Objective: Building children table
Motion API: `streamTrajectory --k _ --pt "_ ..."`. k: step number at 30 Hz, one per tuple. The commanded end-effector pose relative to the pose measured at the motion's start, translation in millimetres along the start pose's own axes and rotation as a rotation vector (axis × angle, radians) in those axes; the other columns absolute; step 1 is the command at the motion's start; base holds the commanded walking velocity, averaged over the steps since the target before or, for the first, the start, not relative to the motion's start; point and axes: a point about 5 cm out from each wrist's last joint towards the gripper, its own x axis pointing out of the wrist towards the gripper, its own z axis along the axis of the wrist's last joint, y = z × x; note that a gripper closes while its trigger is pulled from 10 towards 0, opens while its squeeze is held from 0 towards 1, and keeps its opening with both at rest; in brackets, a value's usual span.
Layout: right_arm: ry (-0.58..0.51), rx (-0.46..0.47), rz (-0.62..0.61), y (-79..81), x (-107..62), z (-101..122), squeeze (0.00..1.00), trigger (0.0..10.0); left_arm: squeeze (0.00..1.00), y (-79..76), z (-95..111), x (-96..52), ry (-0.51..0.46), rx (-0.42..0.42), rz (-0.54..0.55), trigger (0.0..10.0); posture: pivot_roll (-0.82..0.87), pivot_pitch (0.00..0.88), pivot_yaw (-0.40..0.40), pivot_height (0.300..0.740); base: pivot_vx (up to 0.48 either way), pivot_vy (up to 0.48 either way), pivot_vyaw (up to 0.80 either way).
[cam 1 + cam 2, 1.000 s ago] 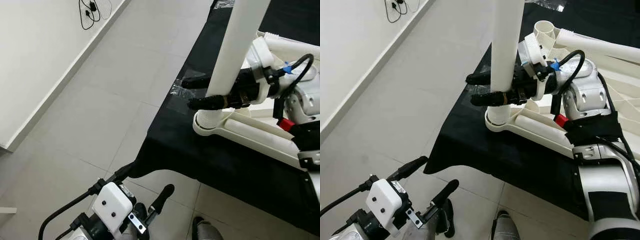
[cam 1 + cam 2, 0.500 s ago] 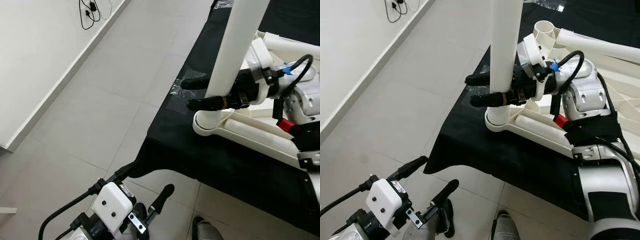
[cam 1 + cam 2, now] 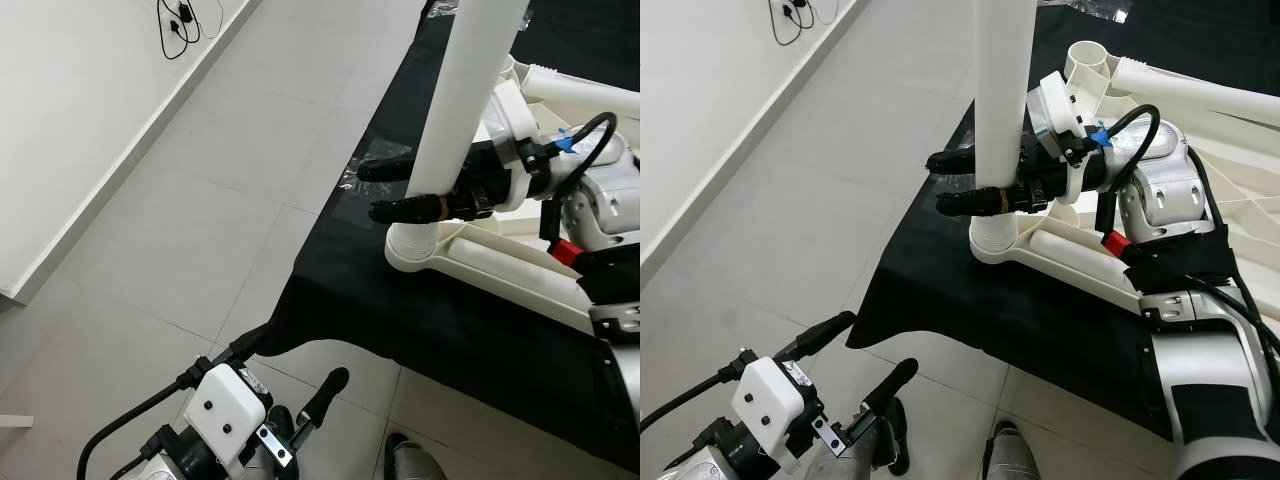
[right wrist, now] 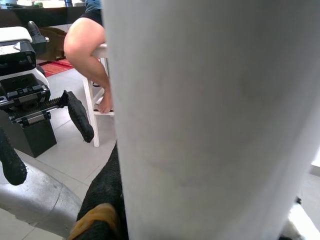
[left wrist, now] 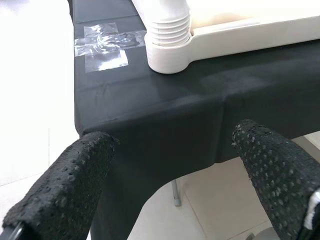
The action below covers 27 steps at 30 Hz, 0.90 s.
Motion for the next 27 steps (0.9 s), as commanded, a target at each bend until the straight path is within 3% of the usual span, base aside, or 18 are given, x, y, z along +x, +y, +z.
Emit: streamTrajectory --k 1,27 --pt "0.016 0.046 0.034 6.2 6.5 -12.5 0.0 10.0 0.0 -2.3 -4.9 -3.3 0.035 -0.01 -0.012 10.0 0.1 0.38 0.081 0.74 0.0 0.0 0.0" --pt "0.002 0.054 -0.064 8.3 1.5 -15.0 0.0 10.0 0.0 -1.6 -5.6 -3.0 0.037 -0.009 -0.012 10.0 0.1 0.376 0.089 0.74 0.0 0.0 0.0"
